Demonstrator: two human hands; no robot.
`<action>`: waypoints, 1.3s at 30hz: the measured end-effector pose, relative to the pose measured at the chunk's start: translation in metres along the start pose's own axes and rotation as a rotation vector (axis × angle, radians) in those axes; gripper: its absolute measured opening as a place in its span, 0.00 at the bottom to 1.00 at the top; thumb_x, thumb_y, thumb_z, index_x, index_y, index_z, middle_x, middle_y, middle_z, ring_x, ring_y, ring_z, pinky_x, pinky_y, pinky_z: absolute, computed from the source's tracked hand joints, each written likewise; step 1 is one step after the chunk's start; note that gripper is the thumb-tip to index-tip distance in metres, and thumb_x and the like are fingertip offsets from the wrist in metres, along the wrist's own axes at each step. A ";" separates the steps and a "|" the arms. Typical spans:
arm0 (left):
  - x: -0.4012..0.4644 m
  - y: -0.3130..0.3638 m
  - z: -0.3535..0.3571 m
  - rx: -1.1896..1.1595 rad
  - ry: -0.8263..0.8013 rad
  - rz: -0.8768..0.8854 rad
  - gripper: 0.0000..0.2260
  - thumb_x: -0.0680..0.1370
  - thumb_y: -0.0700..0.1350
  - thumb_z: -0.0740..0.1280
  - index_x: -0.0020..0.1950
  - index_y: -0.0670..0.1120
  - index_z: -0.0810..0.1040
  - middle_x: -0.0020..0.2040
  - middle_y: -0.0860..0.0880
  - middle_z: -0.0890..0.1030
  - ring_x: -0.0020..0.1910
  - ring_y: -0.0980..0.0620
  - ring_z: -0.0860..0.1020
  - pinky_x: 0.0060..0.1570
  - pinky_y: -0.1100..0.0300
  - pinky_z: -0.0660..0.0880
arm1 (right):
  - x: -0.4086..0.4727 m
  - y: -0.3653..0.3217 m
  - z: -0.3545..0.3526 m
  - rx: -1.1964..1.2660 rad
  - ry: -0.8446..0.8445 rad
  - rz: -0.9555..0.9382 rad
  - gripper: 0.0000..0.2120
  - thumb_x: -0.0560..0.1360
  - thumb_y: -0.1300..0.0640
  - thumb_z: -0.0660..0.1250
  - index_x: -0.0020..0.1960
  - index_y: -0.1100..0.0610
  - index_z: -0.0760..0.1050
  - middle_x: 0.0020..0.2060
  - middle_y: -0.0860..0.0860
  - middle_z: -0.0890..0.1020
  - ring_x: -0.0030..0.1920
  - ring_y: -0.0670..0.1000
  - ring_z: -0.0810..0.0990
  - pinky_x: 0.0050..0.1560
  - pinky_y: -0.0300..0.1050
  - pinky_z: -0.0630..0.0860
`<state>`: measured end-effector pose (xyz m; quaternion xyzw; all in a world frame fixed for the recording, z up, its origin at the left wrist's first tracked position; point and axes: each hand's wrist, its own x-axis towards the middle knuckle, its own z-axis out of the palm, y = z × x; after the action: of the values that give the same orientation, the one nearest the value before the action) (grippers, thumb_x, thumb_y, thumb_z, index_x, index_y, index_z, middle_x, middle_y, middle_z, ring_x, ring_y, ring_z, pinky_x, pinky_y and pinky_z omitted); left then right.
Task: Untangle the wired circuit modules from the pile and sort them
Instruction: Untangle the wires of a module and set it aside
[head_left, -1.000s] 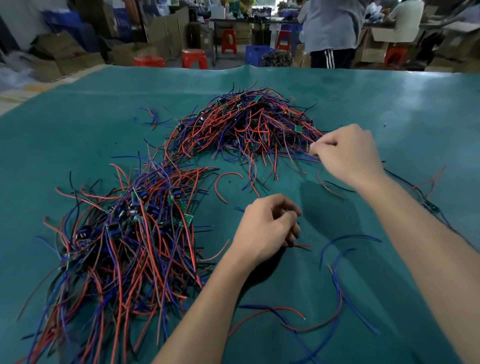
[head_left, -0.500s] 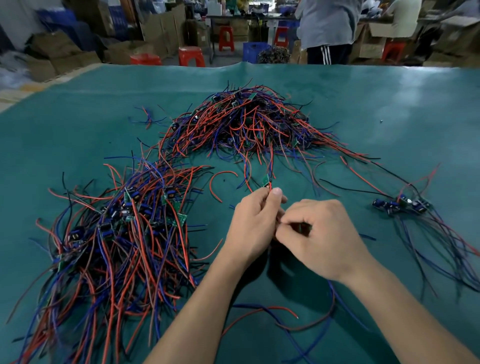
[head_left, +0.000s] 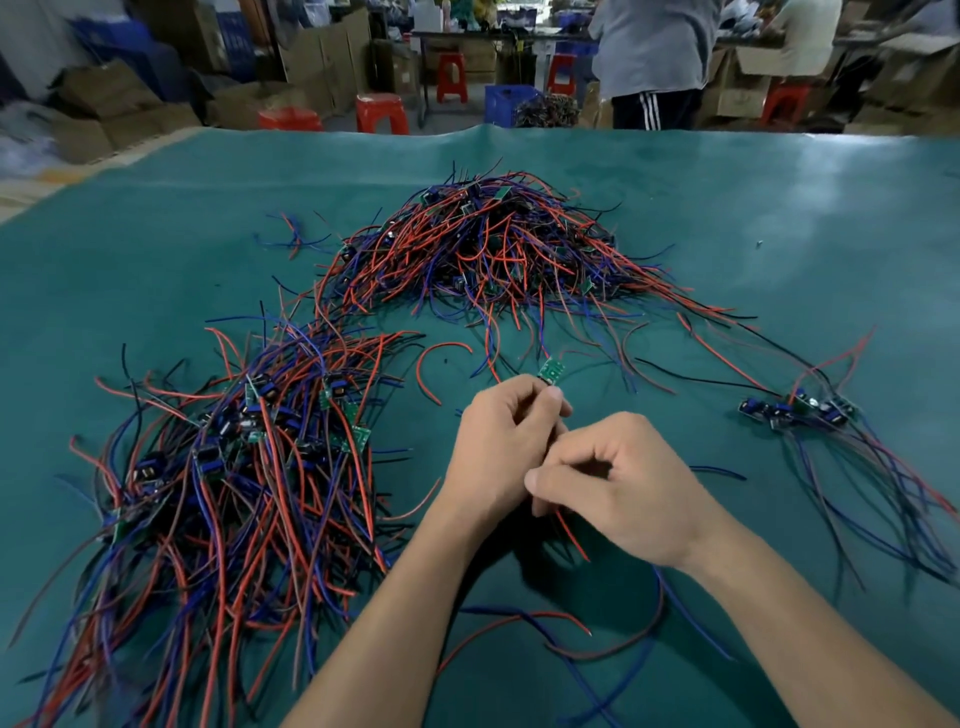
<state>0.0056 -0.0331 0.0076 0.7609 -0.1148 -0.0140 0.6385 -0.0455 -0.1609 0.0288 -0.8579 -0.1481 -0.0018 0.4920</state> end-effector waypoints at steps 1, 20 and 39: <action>0.000 0.000 -0.001 -0.018 0.005 0.009 0.11 0.82 0.43 0.64 0.41 0.43 0.81 0.31 0.52 0.80 0.30 0.57 0.74 0.35 0.62 0.71 | 0.001 0.001 -0.003 0.016 0.005 0.025 0.11 0.72 0.49 0.69 0.34 0.54 0.82 0.25 0.53 0.80 0.27 0.52 0.76 0.32 0.46 0.71; -0.003 -0.007 0.000 0.082 -0.213 0.064 0.05 0.74 0.49 0.75 0.39 0.49 0.86 0.28 0.53 0.78 0.27 0.59 0.71 0.32 0.62 0.68 | 0.013 0.025 -0.024 0.359 0.460 0.196 0.02 0.73 0.60 0.78 0.42 0.56 0.85 0.34 0.51 0.82 0.32 0.49 0.76 0.29 0.39 0.72; -0.004 0.001 0.001 -0.166 -0.205 -0.023 0.04 0.79 0.36 0.69 0.47 0.43 0.81 0.33 0.48 0.81 0.27 0.58 0.74 0.30 0.68 0.71 | 0.013 0.023 -0.026 0.420 0.615 0.138 0.10 0.73 0.64 0.77 0.36 0.52 0.87 0.38 0.50 0.88 0.35 0.45 0.82 0.32 0.36 0.77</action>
<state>0.0015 -0.0340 0.0078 0.7014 -0.1694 -0.1085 0.6838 -0.0235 -0.1910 0.0246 -0.7057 0.0676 -0.1957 0.6776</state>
